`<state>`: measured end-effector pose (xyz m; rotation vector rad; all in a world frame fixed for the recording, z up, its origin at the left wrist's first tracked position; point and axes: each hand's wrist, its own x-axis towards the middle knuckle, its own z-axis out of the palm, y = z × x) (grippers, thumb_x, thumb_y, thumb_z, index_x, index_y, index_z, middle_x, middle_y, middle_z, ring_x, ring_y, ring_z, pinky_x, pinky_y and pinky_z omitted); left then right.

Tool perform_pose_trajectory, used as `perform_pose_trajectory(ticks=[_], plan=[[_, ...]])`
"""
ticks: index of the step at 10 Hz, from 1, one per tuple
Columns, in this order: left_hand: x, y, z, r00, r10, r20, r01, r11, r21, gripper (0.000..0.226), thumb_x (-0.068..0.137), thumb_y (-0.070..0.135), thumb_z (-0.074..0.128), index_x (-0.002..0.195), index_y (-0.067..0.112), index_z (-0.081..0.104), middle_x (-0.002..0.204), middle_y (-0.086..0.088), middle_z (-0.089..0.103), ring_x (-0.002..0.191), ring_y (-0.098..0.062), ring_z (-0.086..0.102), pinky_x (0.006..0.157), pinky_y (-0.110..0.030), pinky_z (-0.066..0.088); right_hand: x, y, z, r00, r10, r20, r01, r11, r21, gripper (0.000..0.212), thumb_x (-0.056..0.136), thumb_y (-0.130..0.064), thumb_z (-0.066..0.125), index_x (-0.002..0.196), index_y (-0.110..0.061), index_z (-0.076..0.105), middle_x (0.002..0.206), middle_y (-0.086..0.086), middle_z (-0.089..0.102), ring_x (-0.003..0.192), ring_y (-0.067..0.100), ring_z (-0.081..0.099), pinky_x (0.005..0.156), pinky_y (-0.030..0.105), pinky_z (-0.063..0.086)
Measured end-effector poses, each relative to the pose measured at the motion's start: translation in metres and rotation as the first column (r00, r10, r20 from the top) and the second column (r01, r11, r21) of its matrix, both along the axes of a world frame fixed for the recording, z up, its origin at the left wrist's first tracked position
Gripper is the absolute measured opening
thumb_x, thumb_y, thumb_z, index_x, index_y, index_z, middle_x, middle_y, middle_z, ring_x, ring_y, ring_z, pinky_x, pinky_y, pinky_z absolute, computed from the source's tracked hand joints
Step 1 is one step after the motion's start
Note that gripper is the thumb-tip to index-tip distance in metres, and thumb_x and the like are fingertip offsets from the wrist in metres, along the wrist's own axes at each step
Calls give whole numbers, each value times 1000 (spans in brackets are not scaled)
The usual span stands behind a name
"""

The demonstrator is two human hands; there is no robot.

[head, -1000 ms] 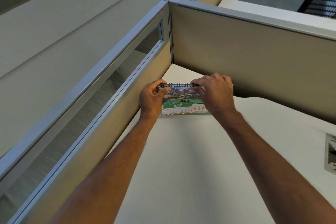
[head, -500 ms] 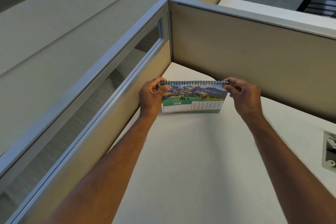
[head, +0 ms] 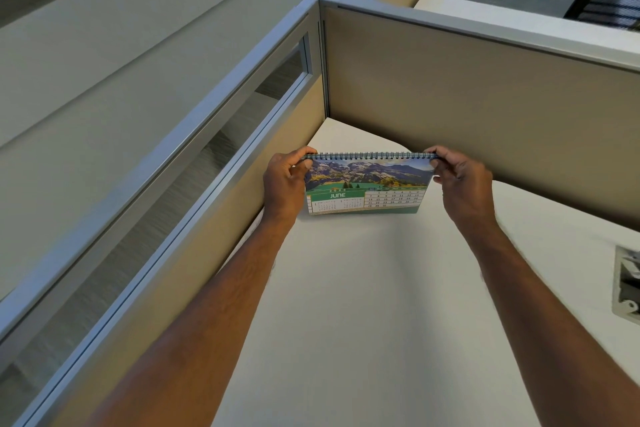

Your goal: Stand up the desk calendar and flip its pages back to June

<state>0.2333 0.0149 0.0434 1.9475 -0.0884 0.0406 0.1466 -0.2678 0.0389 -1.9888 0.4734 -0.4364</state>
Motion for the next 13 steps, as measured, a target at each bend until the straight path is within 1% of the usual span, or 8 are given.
perform_pose_trajectory(ticks=[3, 4, 6, 9, 10, 11, 12, 13], plan=[[-1, 2, 1, 999, -12, 43, 9, 998, 66, 30, 107, 8, 51, 127, 14, 72, 113, -23, 62, 102, -27, 70, 81, -43, 66, -1, 2, 1, 1000, 0, 4, 0, 999, -39, 27, 101, -13, 55, 119, -18, 73, 101, 1, 75, 83, 15, 63, 90, 44, 58], [-3, 1, 2, 997, -8, 82, -2, 993, 115, 31, 107, 8, 50, 129, 13, 72, 112, -22, 62, 99, -20, 65, 73, -23, 62, -1, 4, 2, 1000, -2, 0, 2, 999, -39, 27, 102, -13, 54, 119, -19, 73, 101, 3, 75, 82, 14, 63, 88, 36, 58], [-6, -1, 7, 995, -15, 95, 0, 989, 151, 34, 107, 3, 48, 131, 10, 70, 114, -21, 63, 104, -25, 67, 77, -21, 59, -3, 8, 7, 1000, -18, 7, 19, 993, -114, 26, 101, -12, 54, 116, -19, 74, 90, -2, 70, 69, -2, 58, 67, 3, 40], [-6, 0, 4, 993, -24, 114, 6, 988, 155, 33, 107, 4, 48, 130, 11, 71, 113, -19, 64, 100, -20, 67, 75, -15, 59, -4, 9, 5, 1000, -24, 8, 25, 994, -107, 26, 101, -11, 53, 115, -20, 73, 91, -1, 71, 69, -11, 59, 66, 1, 39], [-9, 0, 1, 994, -11, 113, -4, 991, 135, 34, 107, 6, 49, 134, 13, 68, 116, -19, 65, 98, -17, 67, 76, -16, 61, -3, 10, 5, 1000, -16, -9, 16, 997, 76, 26, 103, -11, 52, 121, -19, 70, 109, 7, 74, 83, -2, 63, 75, 15, 50], [-11, 3, -1, 994, -26, 109, 12, 992, 128, 40, 107, 8, 51, 146, 17, 56, 124, -19, 63, 100, -14, 65, 73, -7, 56, -4, 9, 7, 999, -11, -40, 18, 987, 160, 30, 103, -14, 53, 130, -23, 64, 119, 7, 72, 93, 8, 66, 80, 30, 57], [-25, 4, -9, 996, -62, 60, 53, 989, 137, 70, 103, 12, 60, 162, 27, 24, 136, -14, 57, 117, -21, 63, 77, -22, 61, -12, 11, 8, 998, -9, -65, 16, 994, 108, 48, 101, -24, 58, 148, -26, 47, 133, -1, 63, 108, 13, 63, 84, 24, 54], [-38, 3, -15, 998, -25, 49, 13, 975, 221, 82, 101, 14, 63, 163, 28, 13, 144, -14, 49, 130, -24, 55, 86, -27, 57, -18, 18, 7, 997, -36, -73, 39, 998, 45, 59, 98, -28, 64, 152, -22, 39, 143, -3, 55, 118, 13, 57, 86, 12, 45]])
